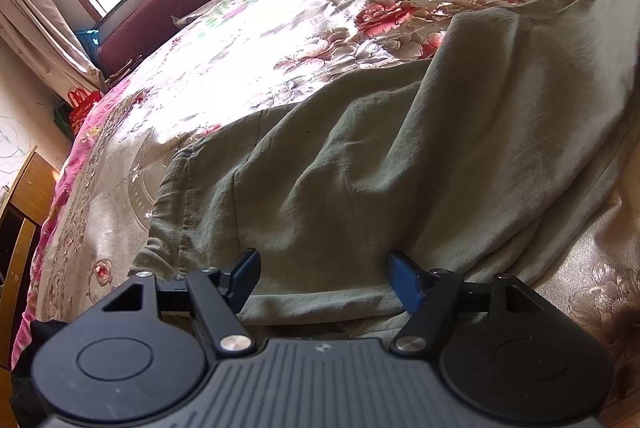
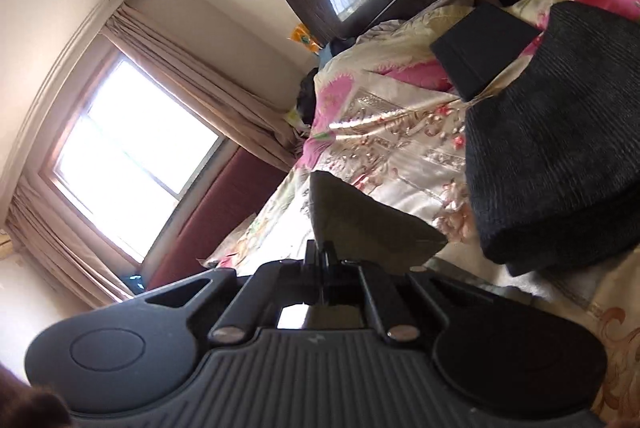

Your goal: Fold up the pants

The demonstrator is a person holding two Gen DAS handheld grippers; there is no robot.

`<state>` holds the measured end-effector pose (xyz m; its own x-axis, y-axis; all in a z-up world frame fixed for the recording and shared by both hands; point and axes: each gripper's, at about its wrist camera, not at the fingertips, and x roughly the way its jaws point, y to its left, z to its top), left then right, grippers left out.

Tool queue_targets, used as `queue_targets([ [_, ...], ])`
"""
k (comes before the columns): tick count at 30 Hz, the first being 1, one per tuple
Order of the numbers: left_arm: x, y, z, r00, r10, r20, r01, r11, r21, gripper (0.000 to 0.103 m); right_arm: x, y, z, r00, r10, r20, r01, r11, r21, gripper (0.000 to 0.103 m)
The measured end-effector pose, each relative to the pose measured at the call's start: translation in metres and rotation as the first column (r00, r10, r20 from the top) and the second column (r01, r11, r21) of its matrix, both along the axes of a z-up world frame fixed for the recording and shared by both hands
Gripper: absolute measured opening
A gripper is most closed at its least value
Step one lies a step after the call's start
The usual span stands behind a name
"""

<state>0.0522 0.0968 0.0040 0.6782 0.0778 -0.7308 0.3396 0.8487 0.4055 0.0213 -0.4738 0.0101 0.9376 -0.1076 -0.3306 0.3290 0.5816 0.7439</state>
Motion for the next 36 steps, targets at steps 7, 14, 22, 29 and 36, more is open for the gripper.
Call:
queue_targets([
  [7, -0.003, -0.002, -0.001, 1.000, -0.013, 0.011, 0.013, 1.000, 0.017, 0.084, -0.024, -0.008, -0.054, 0.968, -0.066, -0.240, 0.110, 0.978, 0.176, 0.012],
  [14, -0.002, -0.003, -0.001, 1.000, -0.005, 0.006, 0.005, 1.000, 0.014, 0.084, -0.014, 0.002, -0.059, 0.974, -0.030, -0.223, 0.069, 0.984, 0.165, 0.047],
  [22, -0.003, -0.009, 0.005, 1.000, 0.001, 0.006, -0.001, 0.999, 0.032, 0.084, 0.012, -0.001, -0.076, 0.985, -0.044, -0.167, 0.090, 0.957, 0.277, 0.008],
  [29, -0.022, -0.041, 0.029, 0.995, -0.081, 0.065, 0.085, 0.995, -0.048, 0.084, -0.052, -0.023, -0.030, 0.995, -0.097, 0.035, 0.082, 0.950, 0.300, 0.004],
  [36, -0.039, -0.098, 0.001, 0.975, -0.221, 0.021, 0.222, 0.972, -0.069, 0.083, -0.090, -0.036, -0.004, 0.992, -0.124, -0.038, 0.129, 0.971, 0.200, 0.004],
])
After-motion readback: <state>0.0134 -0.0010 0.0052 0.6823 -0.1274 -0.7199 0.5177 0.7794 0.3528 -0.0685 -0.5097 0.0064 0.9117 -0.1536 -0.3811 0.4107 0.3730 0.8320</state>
